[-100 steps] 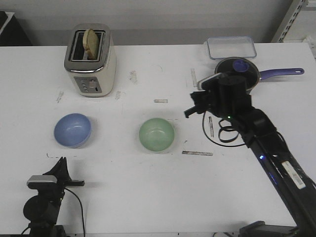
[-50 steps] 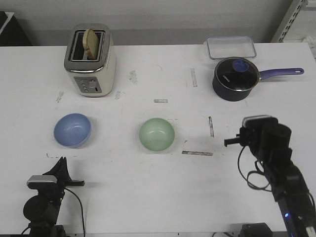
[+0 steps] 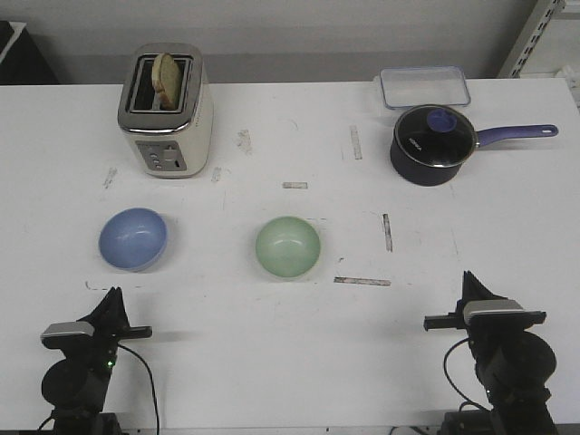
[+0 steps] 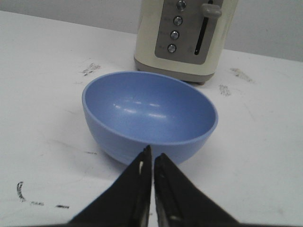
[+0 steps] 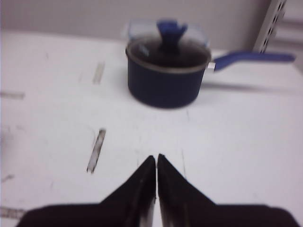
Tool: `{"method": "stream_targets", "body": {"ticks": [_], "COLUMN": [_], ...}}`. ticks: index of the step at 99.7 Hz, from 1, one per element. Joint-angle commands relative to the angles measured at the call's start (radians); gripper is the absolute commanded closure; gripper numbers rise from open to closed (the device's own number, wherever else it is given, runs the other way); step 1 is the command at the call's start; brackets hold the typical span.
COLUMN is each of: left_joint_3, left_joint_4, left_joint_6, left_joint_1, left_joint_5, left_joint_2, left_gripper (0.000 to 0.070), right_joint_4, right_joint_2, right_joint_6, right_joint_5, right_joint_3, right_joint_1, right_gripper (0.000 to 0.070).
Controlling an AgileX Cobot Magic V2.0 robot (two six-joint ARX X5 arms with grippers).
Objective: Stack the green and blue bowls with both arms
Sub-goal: 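Release the green bowl and retract the right gripper to rest, then reach the left gripper to the light blue bowl rim and grasp it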
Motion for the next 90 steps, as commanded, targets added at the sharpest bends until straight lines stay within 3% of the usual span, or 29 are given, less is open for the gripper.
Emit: {"method": "stream_targets", "body": {"ticks": [1,13,30,47,69,72,90], "left_joint_3": [0.065,0.197,0.504,0.848,1.202,1.229,1.264], "left_joint_4": [0.045,0.095,0.01,-0.13,-0.405,-0.438,-0.535], "left_joint_6": [-0.032,0.056,0.187,0.191,0.203,0.204,0.218], "left_joint_1": [0.0,0.0,0.0,0.008,0.079,0.095,0.176], "left_joint_5": [-0.005,-0.005,-0.005,-0.037,-0.051,-0.049,-0.044], "left_joint_2": [-0.001,0.031,0.237,0.521,0.855,0.893,1.084], "left_gripper": [0.0699,0.0699,0.0698,0.0698,0.069,0.0668,0.0387], "right_joint_4": [0.014,0.015,0.015,0.015,0.015,0.015,0.015], "right_joint_2": [-0.008,-0.01,-0.009,-0.009,-0.009,-0.009,-0.009], "right_joint_6": [-0.002,-0.002,-0.002,-0.002,-0.002,-0.002,-0.002], "right_joint_5": [0.001,0.0,-0.001,-0.001,-0.002,-0.002,-0.002], "right_joint_3": [-0.006,-0.006,-0.008,-0.008,-0.009,-0.009,-0.01], "right_joint_1": [0.0,0.0,0.0,0.001,0.001,0.001,0.001], "right_gripper": [0.07,0.07,0.07,0.07,0.07,0.07,0.07]}}
